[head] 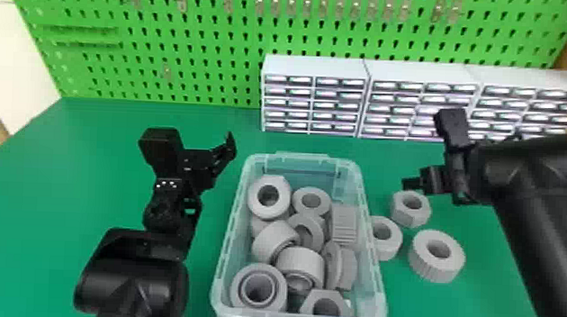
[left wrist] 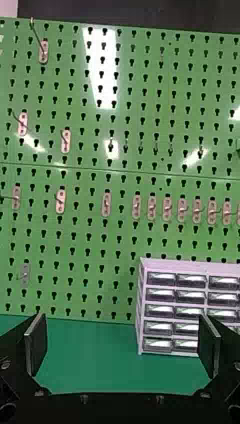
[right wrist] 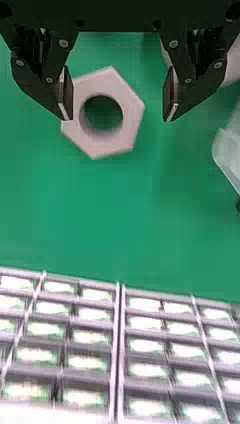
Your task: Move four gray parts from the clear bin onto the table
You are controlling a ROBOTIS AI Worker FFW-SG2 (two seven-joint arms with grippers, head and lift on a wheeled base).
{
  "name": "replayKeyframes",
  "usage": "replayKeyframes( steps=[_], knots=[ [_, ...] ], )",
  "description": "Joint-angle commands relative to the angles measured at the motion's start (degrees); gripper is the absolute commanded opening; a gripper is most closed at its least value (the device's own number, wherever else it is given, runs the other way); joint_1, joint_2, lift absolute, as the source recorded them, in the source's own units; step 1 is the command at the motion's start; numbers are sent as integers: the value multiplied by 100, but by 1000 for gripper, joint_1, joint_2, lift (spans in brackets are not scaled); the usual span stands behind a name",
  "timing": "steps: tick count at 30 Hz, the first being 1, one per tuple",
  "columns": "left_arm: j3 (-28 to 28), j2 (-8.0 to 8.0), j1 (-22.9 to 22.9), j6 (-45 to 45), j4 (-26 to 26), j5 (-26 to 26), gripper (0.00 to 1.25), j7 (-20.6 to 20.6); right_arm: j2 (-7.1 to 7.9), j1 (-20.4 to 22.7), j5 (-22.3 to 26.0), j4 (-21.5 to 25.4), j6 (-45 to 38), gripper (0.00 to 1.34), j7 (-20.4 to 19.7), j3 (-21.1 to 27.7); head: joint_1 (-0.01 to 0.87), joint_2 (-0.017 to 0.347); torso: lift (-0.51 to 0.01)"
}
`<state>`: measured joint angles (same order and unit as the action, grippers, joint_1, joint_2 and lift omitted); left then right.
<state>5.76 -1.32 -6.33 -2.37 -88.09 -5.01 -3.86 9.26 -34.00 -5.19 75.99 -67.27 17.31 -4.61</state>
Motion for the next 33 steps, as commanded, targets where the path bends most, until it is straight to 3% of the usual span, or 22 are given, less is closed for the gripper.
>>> replayKeyframes(
  steps=[1,17,33],
  knots=[
    [-14,0,0,0,-7,0,1106,0,-12,-2,141,399,-59,804,0,-13,693,72,-52],
    [-31,0,27,-17,-7,0,1106,0,23,-380,501,1304,-1245,804,0,-251,693,72,-52],
    [-66,0,35,-26,-7,0,1106,0,6,-520,906,1348,-1403,807,0,-725,693,72,-52]
  ],
)
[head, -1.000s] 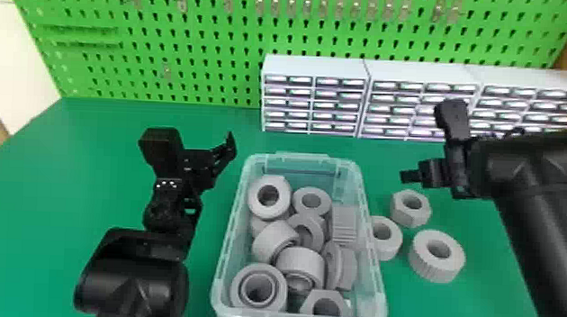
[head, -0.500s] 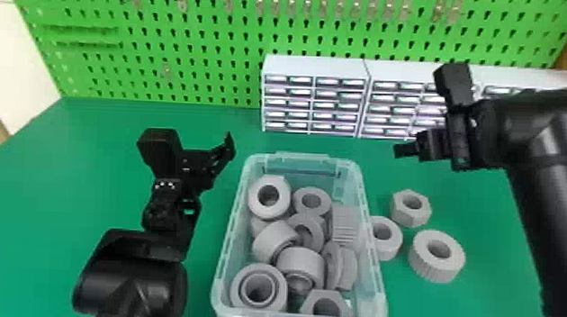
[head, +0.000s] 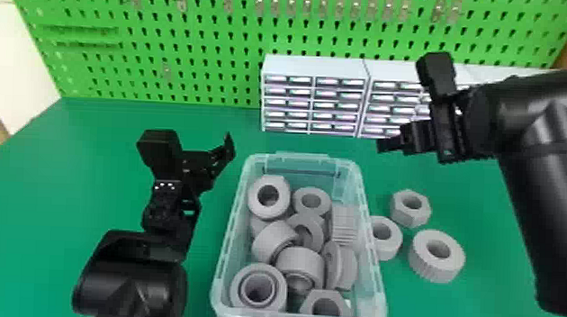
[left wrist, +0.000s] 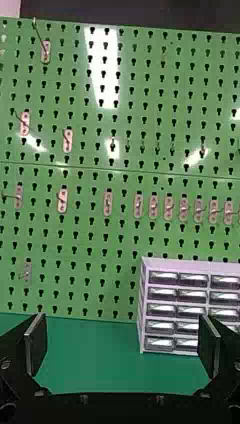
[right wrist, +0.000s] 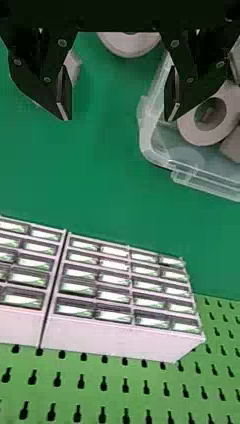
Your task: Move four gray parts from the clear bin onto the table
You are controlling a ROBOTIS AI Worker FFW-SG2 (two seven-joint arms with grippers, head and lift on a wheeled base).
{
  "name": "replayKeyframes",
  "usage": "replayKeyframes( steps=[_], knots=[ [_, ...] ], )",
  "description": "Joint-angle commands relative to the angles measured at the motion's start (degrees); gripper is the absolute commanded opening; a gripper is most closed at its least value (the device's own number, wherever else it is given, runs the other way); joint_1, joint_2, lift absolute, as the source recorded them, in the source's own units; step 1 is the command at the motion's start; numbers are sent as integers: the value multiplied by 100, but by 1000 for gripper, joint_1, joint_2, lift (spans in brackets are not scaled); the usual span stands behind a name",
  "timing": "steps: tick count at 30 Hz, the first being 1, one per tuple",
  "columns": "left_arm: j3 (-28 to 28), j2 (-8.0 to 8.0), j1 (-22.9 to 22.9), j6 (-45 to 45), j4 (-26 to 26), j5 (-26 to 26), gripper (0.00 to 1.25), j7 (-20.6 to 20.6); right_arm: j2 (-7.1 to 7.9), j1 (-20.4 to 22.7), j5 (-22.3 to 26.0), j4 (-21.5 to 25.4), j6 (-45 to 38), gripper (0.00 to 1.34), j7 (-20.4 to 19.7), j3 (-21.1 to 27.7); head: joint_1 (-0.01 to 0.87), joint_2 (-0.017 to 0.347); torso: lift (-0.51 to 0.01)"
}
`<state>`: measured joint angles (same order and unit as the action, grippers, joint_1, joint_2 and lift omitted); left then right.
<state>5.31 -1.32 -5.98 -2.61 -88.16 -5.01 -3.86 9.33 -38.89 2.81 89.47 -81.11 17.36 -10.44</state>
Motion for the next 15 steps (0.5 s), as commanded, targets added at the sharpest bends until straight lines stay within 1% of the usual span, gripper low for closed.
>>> replayKeyframes(
  steps=[1,11,15],
  knots=[
    [-21,0,9,-3,0,0,1106,0,-1,-31,123,0,-19,807,-4,-169,693,72,-52],
    [-21,0,35,-3,0,-9,1106,0,43,-84,378,-8,-116,805,-4,-547,693,72,-52],
    [-30,0,35,-3,0,-9,1106,0,34,-110,527,-8,-133,807,4,-696,693,72,-52]
  ],
)
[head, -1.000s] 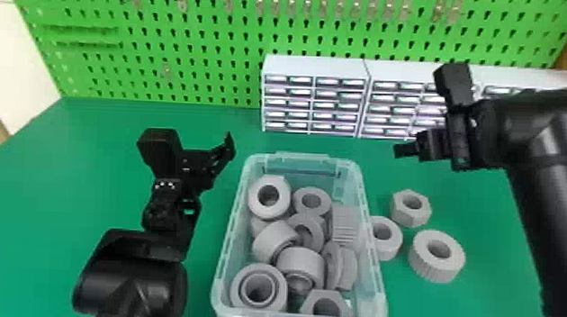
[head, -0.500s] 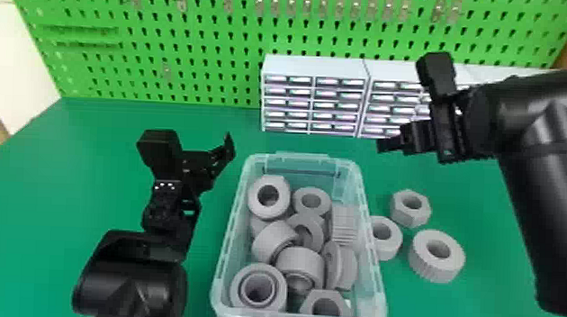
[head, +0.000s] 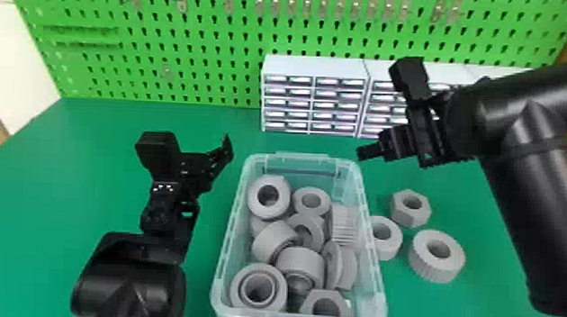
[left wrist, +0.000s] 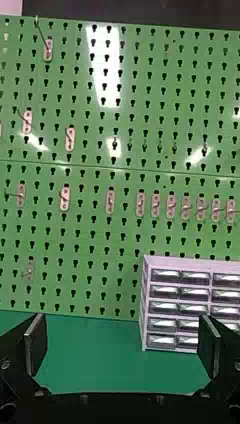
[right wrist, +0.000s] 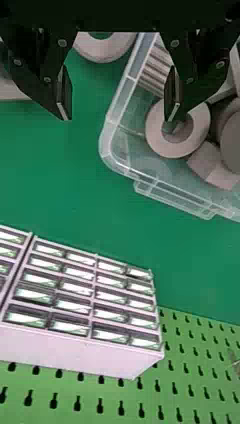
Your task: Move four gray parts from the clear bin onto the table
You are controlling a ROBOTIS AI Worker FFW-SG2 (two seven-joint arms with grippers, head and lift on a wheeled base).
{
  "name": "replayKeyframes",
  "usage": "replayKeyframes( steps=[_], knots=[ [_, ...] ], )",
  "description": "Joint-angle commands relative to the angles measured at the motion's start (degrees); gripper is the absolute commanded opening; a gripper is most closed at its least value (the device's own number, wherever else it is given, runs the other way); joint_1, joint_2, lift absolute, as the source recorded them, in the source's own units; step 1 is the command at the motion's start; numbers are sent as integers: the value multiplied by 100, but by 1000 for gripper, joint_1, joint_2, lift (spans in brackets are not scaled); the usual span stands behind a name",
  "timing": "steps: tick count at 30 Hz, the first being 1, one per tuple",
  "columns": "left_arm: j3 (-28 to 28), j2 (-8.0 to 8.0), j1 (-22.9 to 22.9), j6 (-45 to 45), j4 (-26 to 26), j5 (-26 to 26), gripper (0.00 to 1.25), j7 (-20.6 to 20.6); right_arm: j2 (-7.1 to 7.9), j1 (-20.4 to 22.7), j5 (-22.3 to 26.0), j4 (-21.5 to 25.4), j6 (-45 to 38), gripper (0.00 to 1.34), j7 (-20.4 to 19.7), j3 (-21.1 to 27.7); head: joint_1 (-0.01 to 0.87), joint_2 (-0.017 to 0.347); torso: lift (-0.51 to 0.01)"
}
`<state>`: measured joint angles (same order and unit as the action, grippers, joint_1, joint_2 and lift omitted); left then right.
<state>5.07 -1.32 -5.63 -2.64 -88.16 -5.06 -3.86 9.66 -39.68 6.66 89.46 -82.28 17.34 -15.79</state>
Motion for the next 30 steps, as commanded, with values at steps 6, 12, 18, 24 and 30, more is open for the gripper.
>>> replayKeyframes(
  steps=[6,12,18,24,30],
  knots=[
    [3,0,1,0,0,-4,1106,0,1,-66,459,-17,1,808,-3,-434,693,72,-52],
    [-6,0,1,0,0,-4,1106,0,-8,-128,714,-25,28,808,6,-768,693,72,-52],
    [-15,-9,1,-9,0,-12,1106,0,-25,-163,968,-25,45,805,-3,-1040,693,72,-52],
    [-41,-9,10,-35,0,-12,1106,0,1,-198,1276,-25,-95,804,-3,-1269,693,72,-52],
    [-59,-44,18,-35,0,-4,1106,0,72,-269,1654,-34,-236,804,-3,-1515,693,72,-52]
  ],
)
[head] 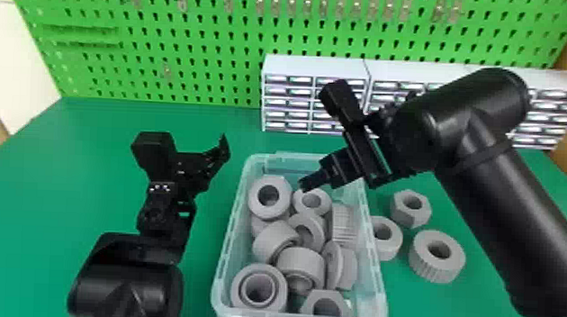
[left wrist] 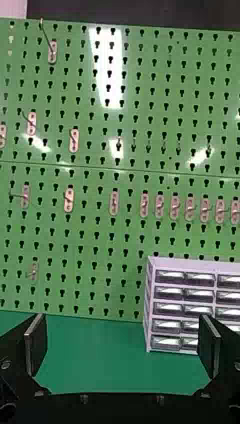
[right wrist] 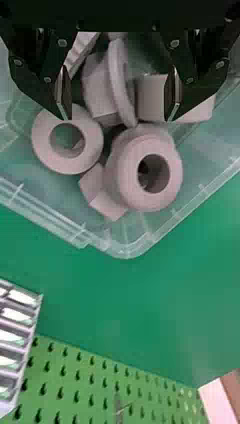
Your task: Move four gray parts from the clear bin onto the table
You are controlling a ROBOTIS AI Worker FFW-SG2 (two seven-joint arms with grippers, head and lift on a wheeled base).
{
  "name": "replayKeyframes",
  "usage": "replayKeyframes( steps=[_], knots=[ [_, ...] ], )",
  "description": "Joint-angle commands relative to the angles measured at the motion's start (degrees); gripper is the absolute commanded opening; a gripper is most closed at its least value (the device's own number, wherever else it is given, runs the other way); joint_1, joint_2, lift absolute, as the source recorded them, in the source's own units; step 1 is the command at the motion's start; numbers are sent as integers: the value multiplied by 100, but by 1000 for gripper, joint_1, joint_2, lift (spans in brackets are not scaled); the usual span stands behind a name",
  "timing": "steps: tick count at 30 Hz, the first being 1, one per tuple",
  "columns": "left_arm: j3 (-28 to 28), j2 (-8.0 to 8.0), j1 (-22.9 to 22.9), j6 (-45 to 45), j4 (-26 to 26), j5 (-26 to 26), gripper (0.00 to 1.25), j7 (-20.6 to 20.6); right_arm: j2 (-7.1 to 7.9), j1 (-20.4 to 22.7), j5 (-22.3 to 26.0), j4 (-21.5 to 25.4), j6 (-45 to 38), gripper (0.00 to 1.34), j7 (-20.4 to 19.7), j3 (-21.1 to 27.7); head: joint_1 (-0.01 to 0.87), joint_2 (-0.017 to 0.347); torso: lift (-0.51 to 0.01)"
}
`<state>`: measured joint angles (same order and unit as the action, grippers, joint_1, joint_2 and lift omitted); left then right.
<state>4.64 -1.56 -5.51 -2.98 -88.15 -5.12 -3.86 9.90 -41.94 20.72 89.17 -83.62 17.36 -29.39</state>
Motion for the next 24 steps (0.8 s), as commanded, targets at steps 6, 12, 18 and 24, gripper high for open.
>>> replayKeyframes(
  steps=[6,12,18,24],
  knots=[
    [-86,-29,-2,8,0,55,1106,0,170,-104,626,4,-269,804,-4,-357,693,72,-52],
    [-147,-29,-2,8,0,99,1106,0,250,-139,1030,-5,-313,804,-4,-621,693,72,-52],
    [-183,-46,-20,8,0,108,1106,0,250,-236,1391,-75,-243,804,5,-928,693,72,-52],
    [-200,-64,-55,8,0,116,1106,0,294,-332,1707,-163,-190,802,5,-1254,693,72,-52]
  ],
)
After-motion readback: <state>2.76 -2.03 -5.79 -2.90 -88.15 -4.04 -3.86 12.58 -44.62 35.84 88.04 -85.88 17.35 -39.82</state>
